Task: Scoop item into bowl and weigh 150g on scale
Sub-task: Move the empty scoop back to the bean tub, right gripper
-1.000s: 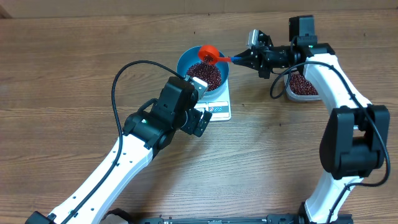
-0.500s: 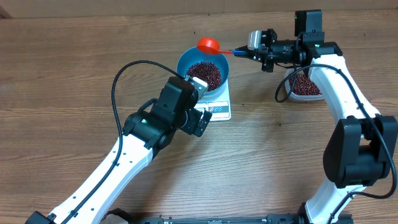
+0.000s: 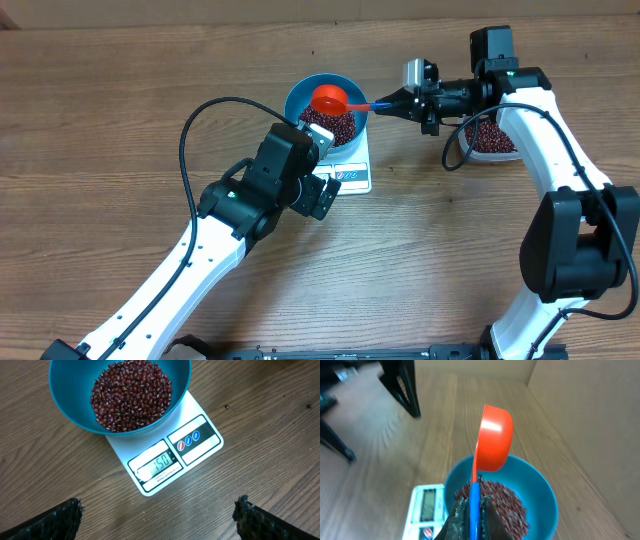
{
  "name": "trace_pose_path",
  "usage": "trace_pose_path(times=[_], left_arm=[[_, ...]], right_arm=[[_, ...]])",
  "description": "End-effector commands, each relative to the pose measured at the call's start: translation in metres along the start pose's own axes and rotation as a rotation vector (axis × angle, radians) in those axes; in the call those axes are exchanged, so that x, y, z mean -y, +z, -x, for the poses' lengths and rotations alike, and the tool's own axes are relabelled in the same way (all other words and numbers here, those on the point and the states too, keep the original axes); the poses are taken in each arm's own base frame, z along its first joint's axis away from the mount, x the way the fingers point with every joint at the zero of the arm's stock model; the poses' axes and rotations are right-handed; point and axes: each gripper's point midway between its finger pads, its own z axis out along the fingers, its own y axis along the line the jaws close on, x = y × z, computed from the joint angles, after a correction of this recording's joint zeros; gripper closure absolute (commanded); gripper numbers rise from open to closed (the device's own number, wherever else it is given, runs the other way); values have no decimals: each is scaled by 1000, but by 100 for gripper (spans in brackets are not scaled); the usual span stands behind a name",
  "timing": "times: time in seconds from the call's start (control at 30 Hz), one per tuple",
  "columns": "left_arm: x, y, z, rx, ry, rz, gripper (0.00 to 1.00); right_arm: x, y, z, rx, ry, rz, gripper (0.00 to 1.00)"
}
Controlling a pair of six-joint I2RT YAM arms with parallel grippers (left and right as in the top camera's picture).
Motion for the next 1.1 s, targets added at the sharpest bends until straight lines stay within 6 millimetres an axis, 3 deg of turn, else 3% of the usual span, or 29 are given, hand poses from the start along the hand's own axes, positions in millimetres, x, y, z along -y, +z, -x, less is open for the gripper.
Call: trace_pose_path(times=[0.0, 0.17, 0.27, 0.47, 0.67, 0.87, 1.07], left_arm=[[0, 3, -2, -9, 10, -3, 1], [0, 3, -2, -9, 10, -3, 0], [0, 3, -2, -9, 10, -3, 0], [0, 3, -2, -9, 10, -3, 0], [0, 3, -2, -9, 10, -3, 0], [0, 3, -2, -9, 10, -3, 1], [0, 3, -2, -9, 10, -3, 0]], right_arm=[[-1, -16, 31, 83, 131, -4, 96], [16, -43, 35, 96, 574, -55, 96], [28, -72, 36, 122, 835, -110, 97], [16, -93, 35, 64, 955, -190, 96], [3, -137, 2, -326, 977, -593, 97], [6, -185, -35, -526, 1123, -943, 96], [-9, -207, -53, -673, 1161, -1053, 96]])
